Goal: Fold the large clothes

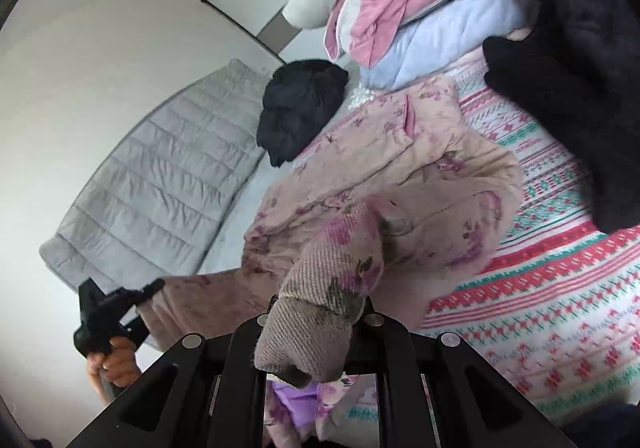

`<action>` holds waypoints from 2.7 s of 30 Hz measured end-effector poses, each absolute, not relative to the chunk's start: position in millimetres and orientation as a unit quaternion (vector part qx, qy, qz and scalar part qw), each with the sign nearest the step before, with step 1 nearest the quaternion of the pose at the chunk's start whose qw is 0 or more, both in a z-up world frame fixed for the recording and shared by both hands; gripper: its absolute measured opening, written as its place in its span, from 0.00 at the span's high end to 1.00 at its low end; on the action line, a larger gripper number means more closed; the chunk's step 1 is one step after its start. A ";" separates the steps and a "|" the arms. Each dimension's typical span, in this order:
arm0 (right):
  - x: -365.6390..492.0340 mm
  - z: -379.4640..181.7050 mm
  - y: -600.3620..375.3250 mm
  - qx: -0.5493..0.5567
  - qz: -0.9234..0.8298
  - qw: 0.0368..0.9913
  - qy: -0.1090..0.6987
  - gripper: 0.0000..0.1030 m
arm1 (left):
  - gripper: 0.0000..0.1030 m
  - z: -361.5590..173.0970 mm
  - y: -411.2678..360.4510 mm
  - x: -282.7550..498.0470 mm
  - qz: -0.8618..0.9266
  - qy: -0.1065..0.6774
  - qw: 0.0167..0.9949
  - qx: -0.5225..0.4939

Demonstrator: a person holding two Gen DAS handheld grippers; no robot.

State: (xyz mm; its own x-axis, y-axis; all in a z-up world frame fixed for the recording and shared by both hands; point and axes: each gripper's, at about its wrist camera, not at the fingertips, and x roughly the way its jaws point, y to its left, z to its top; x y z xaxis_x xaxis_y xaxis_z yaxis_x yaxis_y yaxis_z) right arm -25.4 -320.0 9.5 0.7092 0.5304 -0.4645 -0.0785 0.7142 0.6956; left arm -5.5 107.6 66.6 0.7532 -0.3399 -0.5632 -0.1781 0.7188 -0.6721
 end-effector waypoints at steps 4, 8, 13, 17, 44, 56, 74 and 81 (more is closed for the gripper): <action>-1.0 17.7 -323.4 0.340 0.184 0.857 0.339 0.88 | 0.82 78.6 107.4 20.1 -0.056 0.352 0.856 -0.376; 37.2 50.5 -332.1 0.335 0.196 0.859 0.334 0.88 | 0.82 109.6 111.1 63.5 -0.071 0.346 0.855 -0.379; 141.8 111.3 -351.7 0.330 0.180 0.872 0.312 0.88 | 0.81 140.6 126.3 162.1 -0.024 0.329 0.860 -0.390; 267.9 125.5 -386.0 0.346 0.095 0.884 0.300 0.85 | 0.74 117.9 144.9 304.4 0.017 0.399 0.826 -0.399; 393.1 -16.5 -398.2 0.090 0.010 0.897 0.432 0.85 | 0.80 -22.2 143.0 392.2 0.053 0.502 0.840 -0.200; 386.9 59.7 -372.3 0.097 -0.021 0.953 0.285 0.89 | 0.98 20.7 158.8 392.8 0.088 0.390 0.892 -0.210; 447.6 -62.7 -343.6 -0.006 -0.156 0.884 0.440 0.60 | 0.97 -43.7 164.9 402.4 0.171 0.419 0.873 -0.182; 333.9 18.5 -359.9 0.084 -0.132 0.927 0.341 0.25 | 0.55 32.8 178.2 324.5 0.162 0.360 0.891 -0.224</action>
State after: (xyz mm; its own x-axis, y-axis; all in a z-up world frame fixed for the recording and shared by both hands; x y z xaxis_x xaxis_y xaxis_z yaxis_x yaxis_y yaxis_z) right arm 333.9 -359.9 18.5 0.7328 -0.1884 -0.6539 0.3028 0.9508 0.0654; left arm 324.5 178.2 32.8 0.6881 0.1265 -0.7145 -0.4491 0.8477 -0.2824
